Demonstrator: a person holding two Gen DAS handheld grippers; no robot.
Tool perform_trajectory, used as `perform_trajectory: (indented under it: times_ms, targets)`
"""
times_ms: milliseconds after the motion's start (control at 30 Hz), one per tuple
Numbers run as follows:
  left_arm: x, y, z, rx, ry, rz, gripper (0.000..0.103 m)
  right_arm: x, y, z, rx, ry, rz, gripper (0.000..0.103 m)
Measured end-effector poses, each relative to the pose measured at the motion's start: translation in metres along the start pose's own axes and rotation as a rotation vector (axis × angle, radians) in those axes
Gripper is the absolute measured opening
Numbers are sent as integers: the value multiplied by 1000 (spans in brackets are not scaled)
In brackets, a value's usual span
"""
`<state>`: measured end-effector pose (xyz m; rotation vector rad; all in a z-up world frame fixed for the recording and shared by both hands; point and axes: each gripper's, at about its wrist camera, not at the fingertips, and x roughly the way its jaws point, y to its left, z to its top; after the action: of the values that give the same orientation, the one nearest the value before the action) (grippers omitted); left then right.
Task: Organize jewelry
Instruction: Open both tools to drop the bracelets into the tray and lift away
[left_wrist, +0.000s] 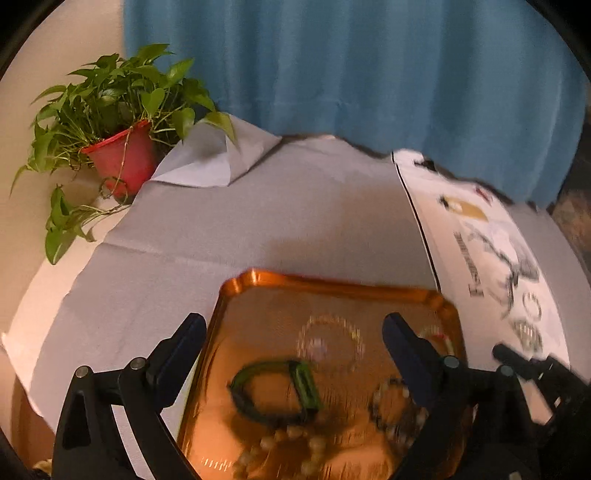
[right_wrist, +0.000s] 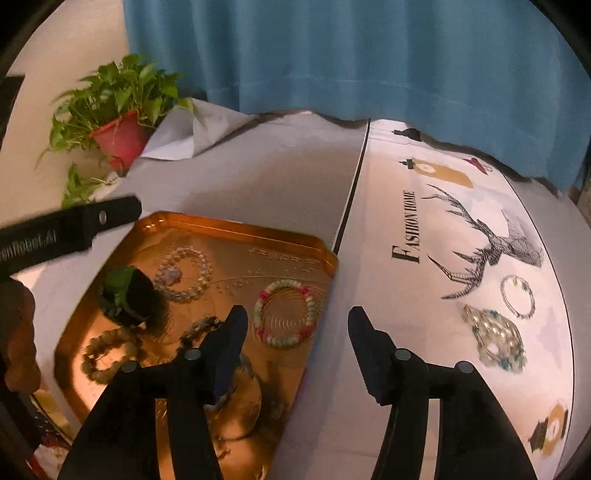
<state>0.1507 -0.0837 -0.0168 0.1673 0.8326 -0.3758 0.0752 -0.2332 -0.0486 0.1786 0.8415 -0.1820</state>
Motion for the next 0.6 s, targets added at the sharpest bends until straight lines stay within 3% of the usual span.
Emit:
perform_trajectory:
  times_ms: [167,300,600]
  targets:
    - [-41,-7,-32,24,15,25,95,-60,16,-22,-61,-22,-7,58]
    - [-87,-14,-64,35,11,40,95,-119,30,-52,-115,-59,-88,60]
    - [-198,-28,-127,72,-72,2,96,-236,35,-113,-36,-149,-123,64]
